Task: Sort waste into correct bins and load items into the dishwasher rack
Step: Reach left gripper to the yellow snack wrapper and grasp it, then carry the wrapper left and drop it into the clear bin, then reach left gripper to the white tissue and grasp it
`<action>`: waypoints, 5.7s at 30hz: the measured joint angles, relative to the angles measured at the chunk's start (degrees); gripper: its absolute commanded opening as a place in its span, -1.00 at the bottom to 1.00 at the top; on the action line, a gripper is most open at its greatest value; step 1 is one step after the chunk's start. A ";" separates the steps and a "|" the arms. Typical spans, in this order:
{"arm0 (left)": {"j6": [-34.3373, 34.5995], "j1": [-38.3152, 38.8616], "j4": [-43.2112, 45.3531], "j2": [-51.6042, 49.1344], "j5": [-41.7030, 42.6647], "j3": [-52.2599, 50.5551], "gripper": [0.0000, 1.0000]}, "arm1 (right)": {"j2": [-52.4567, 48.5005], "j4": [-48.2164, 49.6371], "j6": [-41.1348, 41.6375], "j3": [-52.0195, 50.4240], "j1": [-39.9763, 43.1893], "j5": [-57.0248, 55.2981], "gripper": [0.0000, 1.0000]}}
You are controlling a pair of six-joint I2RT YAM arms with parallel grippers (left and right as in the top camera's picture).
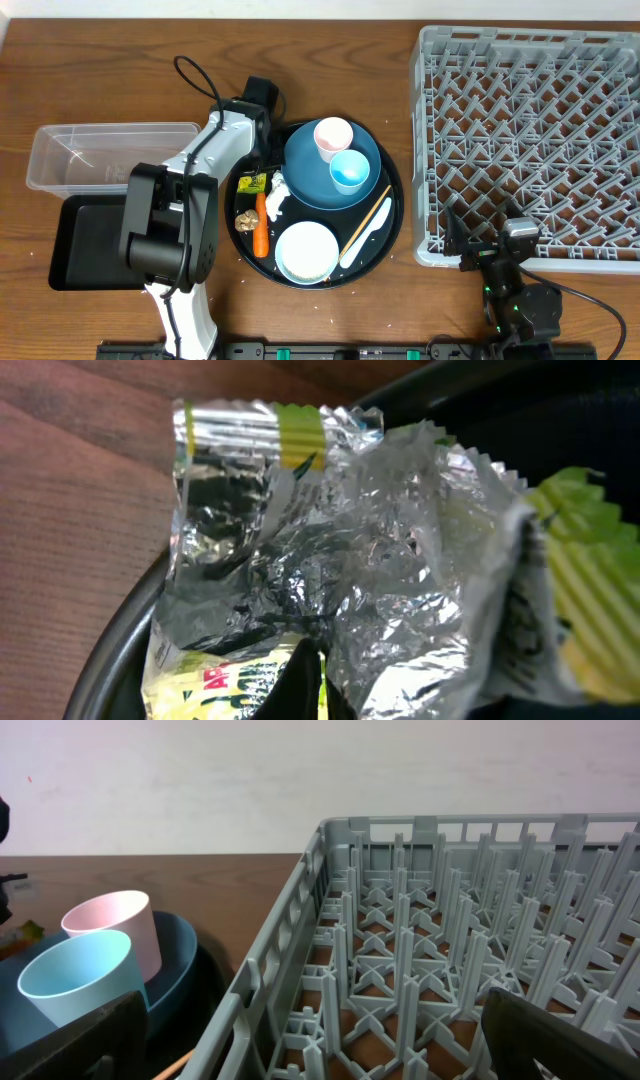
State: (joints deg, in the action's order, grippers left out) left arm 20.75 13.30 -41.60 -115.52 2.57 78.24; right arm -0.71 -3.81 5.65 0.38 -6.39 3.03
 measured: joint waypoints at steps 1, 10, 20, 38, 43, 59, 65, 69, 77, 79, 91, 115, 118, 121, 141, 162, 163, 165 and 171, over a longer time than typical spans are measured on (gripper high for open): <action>0.00 0.00 -0.02 0.00 0.00 0.00 -0.88 | 0.02 0.00 0.00 0.00 0.00 0.00 0.98; -2.05 0.00 -1.90 1.70 0.00 -0.02 -0.87 | 0.02 0.00 0.02 0.00 0.00 0.00 0.99; -2.99 0.00 -1.90 10.62 0.00 -0.04 -0.03 | 0.00 0.00 0.00 0.00 0.00 0.00 0.98; -2.95 0.07 2.56 5.09 0.02 -0.04 0.22 | 0.02 0.00 0.00 0.00 0.00 0.00 0.98; -2.73 0.33 4.76 3.96 0.04 -0.04 -0.01 | 0.02 -0.02 0.00 0.00 0.00 0.00 0.99; -2.54 0.42 8.76 3.93 0.00 -0.04 -0.39 | 0.02 0.00 0.00 0.00 0.00 -0.02 0.99; -2.71 0.42 9.20 3.93 0.00 -0.04 -0.83 | 0.02 0.00 0.00 0.00 0.00 0.00 0.98; -2.80 0.42 9.22 3.93 0.02 -0.04 -0.88 | 0.02 0.00 0.02 0.00 0.00 -0.02 0.98; -2.78 0.42 7.02 4.85 0.02 -0.02 -0.88 | 0.02 0.00 0.00 0.00 0.00 -0.02 0.99; -2.78 0.42 6.32 7.23 0.02 0.00 -0.88 | 0.02 0.00 0.00 0.00 0.00 0.00 0.99; 5.51 -13.16 1.75 33.27 -2.10 2.40 -0.88 | 0.02 -0.02 0.00 0.00 0.00 -0.02 0.99; 18.10 -46.25 10.21 14.45 5.86 2.40 -0.87 | 0.00 0.00 0.00 0.00 0.00 0.00 0.99; 18.03 -46.25 11.82 12.90 6.23 2.40 0.13 | 0.00 0.00 0.00 0.00 0.00 -0.02 0.98; 18.45 -46.25 12.59 12.76 6.25 2.40 0.51 | 0.00 0.00 0.00 0.00 0.00 0.00 0.98; 11.15 -28.76 -3.17 25.29 6.78 2.36 0.18 | 0.00 0.00 0.00 0.00 0.00 0.00 0.98; 5.86 7.98 -18.32 27.87 -2.67 -9.33 0.27 | 0.02 0.00 0.00 0.00 0.00 -0.02 0.99; 5.44 7.98 -17.44 27.87 -2.78 -9.81 0.27 | 0.02 0.00 0.00 0.00 0.00 0.00 0.99; 3.85 7.98 -14.88 27.87 -2.51 -10.97 0.27 | 0.02 0.00 0.00 0.00 0.00 -0.02 0.98; -1.44 7.98 -9.46 27.87 0.68 -13.25 0.25 | 0.02 0.00 0.00 0.00 0.00 -0.02 0.98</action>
State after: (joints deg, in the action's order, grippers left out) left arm 19.31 21.28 -51.07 -87.66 3.25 64.99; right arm -0.69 -3.81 5.65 0.38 -6.39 3.01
